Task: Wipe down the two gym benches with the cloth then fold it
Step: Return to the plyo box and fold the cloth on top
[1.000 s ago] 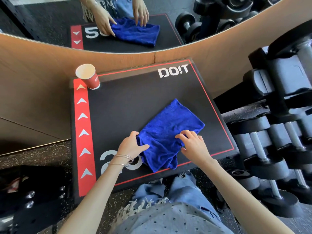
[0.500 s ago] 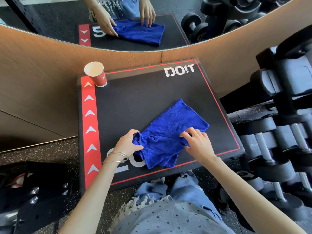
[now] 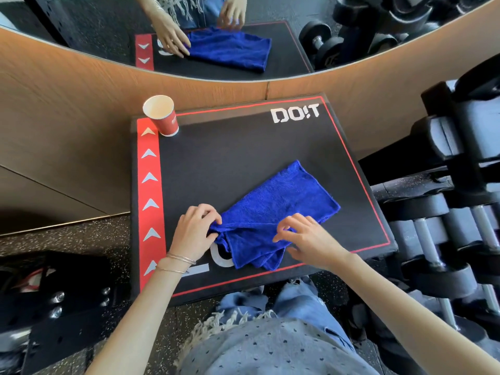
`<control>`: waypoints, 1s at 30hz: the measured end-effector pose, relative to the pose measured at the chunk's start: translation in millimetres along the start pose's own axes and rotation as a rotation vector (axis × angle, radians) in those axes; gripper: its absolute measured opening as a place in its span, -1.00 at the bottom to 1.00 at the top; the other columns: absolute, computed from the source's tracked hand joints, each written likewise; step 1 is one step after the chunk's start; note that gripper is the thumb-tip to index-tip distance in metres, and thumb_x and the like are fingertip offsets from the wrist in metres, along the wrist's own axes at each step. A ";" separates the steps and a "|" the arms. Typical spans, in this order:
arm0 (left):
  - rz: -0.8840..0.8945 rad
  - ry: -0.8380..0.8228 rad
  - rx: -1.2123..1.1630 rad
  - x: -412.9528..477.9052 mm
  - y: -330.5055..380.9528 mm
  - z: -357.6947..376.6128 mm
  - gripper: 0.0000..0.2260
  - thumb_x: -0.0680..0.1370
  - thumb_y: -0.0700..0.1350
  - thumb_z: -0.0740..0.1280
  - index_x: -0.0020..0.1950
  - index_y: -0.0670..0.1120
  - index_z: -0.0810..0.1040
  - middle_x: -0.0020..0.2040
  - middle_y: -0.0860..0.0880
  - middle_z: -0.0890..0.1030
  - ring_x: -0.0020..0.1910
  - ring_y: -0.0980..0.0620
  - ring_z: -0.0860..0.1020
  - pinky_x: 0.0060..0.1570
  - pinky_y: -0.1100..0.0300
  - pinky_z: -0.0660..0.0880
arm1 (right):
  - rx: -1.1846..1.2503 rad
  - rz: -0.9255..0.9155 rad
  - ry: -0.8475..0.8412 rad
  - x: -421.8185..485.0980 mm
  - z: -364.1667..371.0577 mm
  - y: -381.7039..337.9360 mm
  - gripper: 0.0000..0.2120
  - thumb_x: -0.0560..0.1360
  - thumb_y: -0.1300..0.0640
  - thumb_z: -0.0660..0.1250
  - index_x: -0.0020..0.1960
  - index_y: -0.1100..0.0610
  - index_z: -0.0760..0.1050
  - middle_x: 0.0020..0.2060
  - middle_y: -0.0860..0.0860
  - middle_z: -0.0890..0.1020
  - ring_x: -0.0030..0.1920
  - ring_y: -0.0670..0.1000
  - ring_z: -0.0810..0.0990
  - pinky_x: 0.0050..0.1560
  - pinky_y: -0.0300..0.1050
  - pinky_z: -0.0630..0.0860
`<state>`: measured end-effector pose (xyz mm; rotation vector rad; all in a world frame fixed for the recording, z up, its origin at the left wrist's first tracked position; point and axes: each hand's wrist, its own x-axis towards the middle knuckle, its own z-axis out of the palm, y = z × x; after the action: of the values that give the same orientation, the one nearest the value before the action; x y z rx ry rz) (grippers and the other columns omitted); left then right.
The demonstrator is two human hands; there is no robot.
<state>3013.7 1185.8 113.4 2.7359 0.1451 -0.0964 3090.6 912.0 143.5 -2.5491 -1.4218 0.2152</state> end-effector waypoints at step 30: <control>0.029 -0.026 -0.176 -25.8 9.3 7.1 -0.87 0.39 -0.34 0.38 -0.12 -0.17 0.59 -0.08 -0.08 0.56 -0.17 -0.08 0.51 -0.11 0.04 0.50 | -0.068 -0.152 -0.196 4.4 8.4 -33.4 -0.68 0.10 0.18 0.53 -0.22 -0.12 0.59 -0.39 -0.17 0.52 -0.34 -0.04 0.51 -0.42 -0.24 0.42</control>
<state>2988.9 1172.2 112.7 2.5592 0.1019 -0.1065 3063.5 933.7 143.8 -2.5156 -1.7132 0.4074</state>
